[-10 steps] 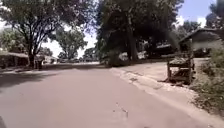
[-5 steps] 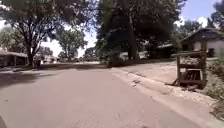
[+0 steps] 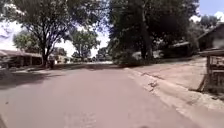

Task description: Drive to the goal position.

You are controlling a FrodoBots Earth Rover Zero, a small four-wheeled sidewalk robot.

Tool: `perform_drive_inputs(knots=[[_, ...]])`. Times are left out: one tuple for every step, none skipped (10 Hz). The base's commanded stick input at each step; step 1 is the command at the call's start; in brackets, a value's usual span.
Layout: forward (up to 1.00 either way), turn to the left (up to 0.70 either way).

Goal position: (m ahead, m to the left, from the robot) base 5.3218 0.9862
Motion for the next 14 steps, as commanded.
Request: perform_drive_inputs(knots=[[0.7, 0.0], [0.7, 0.0], [0.7, 0.0], [0.7, 0.0], [0.7, 0.0], [0.7, 0.0], [0.7, 0.0], [0.7, 0.0], [0.7, 0.0], [0.7, 0.0], [0.7, 0.0], [0.7, 0.0], [0.7, 0.0], [0.7, 0.0]])
